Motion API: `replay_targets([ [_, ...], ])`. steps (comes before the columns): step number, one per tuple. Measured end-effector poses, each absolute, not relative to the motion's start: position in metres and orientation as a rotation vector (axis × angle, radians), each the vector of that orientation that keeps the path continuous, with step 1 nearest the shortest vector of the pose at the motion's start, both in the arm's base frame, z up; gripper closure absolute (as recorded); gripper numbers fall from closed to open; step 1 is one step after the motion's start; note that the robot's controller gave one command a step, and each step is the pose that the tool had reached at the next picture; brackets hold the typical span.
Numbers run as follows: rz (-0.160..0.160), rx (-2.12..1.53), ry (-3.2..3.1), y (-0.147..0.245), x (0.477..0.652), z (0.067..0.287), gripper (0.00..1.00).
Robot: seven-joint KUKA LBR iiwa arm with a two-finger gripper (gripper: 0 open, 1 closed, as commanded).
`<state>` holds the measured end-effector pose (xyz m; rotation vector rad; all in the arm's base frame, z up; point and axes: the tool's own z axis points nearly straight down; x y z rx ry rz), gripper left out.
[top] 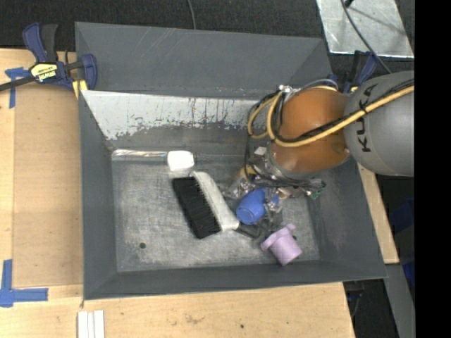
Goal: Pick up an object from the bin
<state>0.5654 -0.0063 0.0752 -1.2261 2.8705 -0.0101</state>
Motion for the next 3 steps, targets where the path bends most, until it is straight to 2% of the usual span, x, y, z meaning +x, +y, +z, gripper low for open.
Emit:
replay_targets([
  [3, 0.002, -1.234, 2.889, -0.006, 0.563, 0.092, 1.00],
])
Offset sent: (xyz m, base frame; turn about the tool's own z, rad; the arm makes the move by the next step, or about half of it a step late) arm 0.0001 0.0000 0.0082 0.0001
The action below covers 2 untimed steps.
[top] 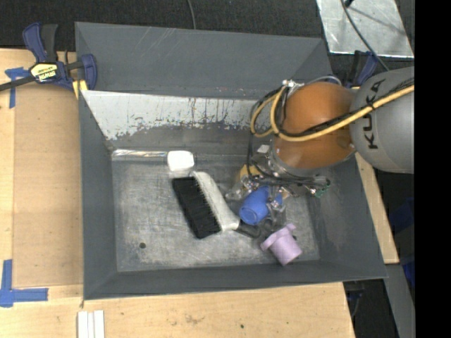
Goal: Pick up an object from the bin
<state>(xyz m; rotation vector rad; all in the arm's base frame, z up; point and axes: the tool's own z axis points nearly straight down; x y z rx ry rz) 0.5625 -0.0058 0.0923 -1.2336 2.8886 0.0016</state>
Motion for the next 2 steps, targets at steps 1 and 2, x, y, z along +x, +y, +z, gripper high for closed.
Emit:
replay_targets([
  [1, 0.003, -1.234, 2.890, -0.006, 0.562, 0.110, 1.00],
  [2, 0.000, -1.231, 2.888, -0.006, 0.563, 0.125, 1.00],
])
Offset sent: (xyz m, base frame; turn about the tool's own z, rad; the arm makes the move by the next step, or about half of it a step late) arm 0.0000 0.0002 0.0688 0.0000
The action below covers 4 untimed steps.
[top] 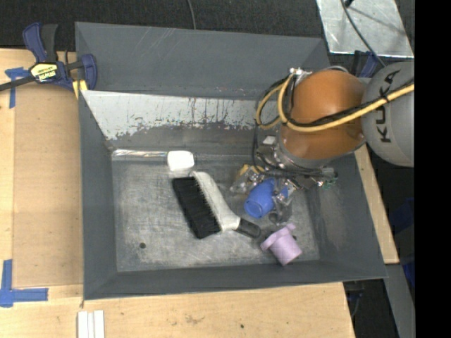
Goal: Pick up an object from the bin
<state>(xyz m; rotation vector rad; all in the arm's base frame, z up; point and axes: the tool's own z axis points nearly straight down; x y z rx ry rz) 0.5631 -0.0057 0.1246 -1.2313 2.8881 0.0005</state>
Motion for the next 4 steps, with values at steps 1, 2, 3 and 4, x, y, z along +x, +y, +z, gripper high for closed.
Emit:
replay_targets([
  [1, 0.001, -1.230, 2.889, -0.006, 0.563, 0.140, 1.00],
  [2, 0.000, -1.230, 2.887, -0.006, 0.563, 0.153, 1.00],
  [3, -0.003, -1.227, 2.885, -0.006, 0.564, 0.164, 1.00],
  [4, -0.003, -1.226, 2.885, -0.006, 0.564, 0.169, 1.00],
])
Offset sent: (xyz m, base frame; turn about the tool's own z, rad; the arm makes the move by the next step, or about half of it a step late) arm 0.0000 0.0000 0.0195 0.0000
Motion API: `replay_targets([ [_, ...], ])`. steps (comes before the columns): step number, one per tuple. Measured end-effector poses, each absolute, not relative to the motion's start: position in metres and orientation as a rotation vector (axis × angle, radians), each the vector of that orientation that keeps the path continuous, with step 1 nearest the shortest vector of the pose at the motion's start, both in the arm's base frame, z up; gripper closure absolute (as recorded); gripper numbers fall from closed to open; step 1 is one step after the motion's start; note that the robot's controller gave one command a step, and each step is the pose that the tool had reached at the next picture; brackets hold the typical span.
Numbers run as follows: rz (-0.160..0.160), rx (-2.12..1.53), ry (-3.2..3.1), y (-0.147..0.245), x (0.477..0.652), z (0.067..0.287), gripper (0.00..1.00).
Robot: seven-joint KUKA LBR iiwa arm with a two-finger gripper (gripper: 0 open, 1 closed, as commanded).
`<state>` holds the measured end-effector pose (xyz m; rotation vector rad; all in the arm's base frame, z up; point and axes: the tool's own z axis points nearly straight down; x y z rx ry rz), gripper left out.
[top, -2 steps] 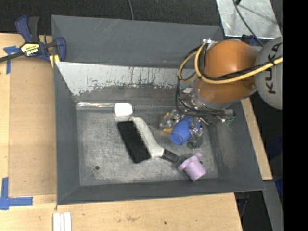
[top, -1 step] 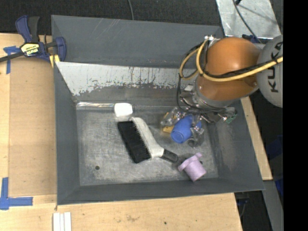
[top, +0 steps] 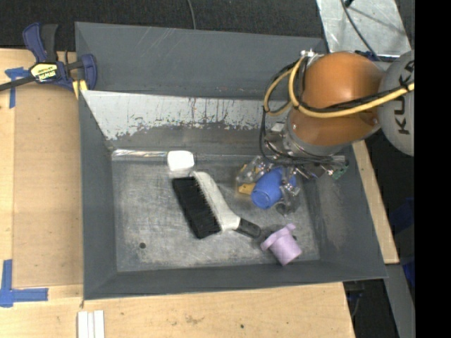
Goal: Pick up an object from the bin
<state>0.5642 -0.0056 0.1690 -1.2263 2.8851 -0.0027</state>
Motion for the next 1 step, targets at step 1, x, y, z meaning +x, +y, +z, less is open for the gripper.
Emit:
replay_targets([
  [1, -0.002, -1.225, 2.886, -0.0055, 0.5646, 0.1722, 1.00],
])
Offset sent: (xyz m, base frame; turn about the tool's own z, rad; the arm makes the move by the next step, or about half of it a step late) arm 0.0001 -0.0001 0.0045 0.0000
